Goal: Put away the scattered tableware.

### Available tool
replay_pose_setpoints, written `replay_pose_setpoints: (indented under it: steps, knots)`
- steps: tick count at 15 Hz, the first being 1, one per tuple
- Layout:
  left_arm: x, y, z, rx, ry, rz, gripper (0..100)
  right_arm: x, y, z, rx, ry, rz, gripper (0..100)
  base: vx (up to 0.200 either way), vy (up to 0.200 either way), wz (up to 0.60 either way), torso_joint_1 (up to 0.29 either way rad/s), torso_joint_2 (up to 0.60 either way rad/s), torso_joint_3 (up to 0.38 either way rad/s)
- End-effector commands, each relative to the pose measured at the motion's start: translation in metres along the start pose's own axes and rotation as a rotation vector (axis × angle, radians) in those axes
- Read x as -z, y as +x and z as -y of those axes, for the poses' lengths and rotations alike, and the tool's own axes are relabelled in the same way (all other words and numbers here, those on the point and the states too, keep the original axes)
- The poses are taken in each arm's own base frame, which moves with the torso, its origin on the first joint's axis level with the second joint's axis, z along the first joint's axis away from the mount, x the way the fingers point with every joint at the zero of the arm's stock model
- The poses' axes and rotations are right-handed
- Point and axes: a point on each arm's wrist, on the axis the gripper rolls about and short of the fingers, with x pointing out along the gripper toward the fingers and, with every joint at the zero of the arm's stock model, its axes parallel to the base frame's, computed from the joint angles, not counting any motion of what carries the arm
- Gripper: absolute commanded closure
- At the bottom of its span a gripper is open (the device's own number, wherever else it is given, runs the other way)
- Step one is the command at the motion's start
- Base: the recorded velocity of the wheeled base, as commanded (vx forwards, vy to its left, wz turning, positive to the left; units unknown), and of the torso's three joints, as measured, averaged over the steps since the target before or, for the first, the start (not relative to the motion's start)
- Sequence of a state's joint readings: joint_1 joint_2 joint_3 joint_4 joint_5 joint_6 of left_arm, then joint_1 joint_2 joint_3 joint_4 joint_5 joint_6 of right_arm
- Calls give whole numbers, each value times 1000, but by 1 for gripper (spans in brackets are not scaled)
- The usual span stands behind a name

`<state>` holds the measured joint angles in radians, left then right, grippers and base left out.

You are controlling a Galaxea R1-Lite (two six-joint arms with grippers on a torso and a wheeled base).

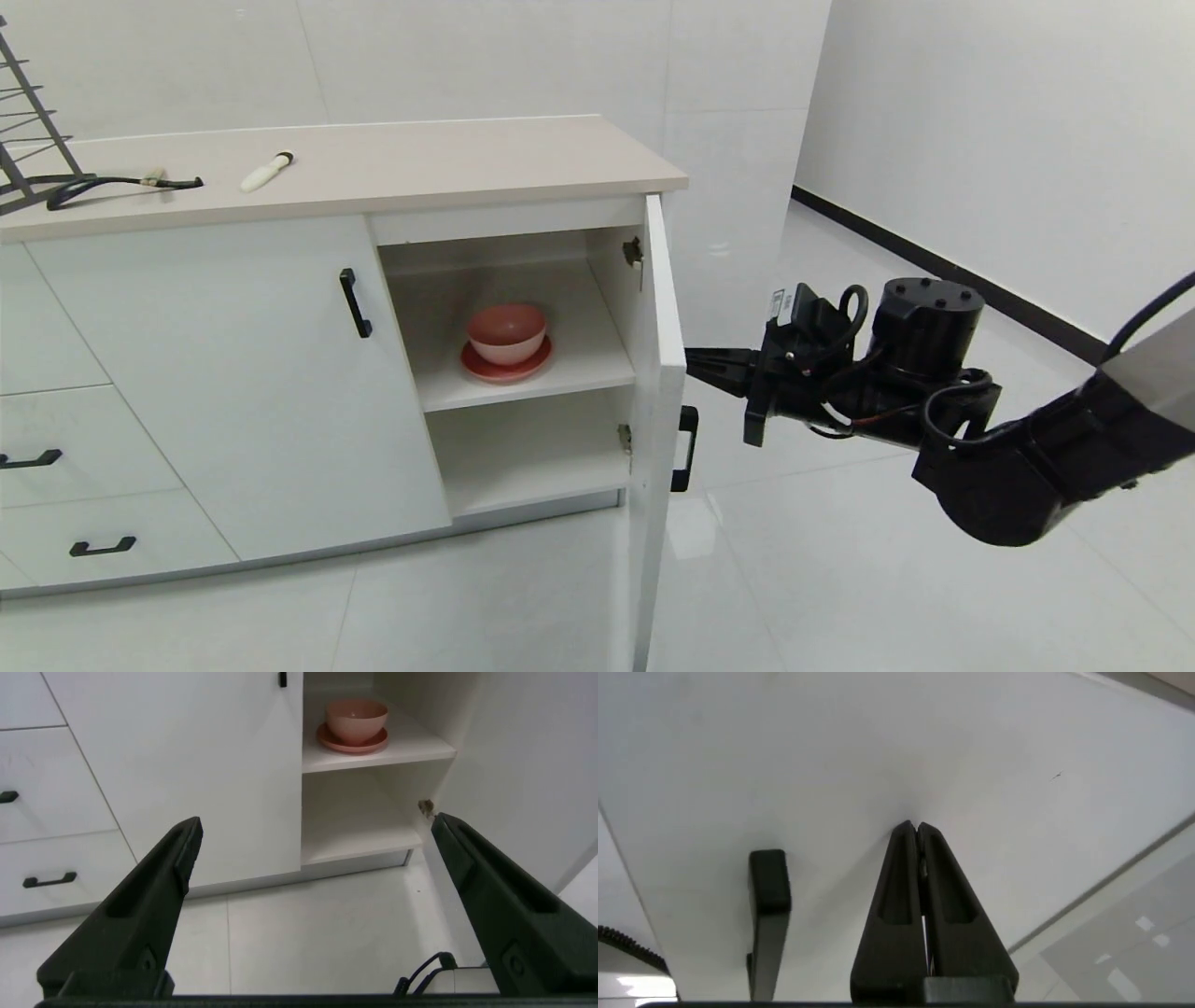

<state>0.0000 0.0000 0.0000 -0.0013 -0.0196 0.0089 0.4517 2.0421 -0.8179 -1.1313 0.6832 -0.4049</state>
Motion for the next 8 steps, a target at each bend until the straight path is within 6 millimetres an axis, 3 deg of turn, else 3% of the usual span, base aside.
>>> replay_pose_setpoints:
  steps: [1, 8]
  knots:
    - [0, 0, 0, 0, 0, 0, 0, 9, 17, 0, -22, 8, 4, 100, 0, 0, 0, 0, 0, 0]
    - [0, 0, 0, 0, 0, 0, 0, 32, 52, 7, -39, 12, 14, 100, 0, 0, 0, 0, 0, 0]
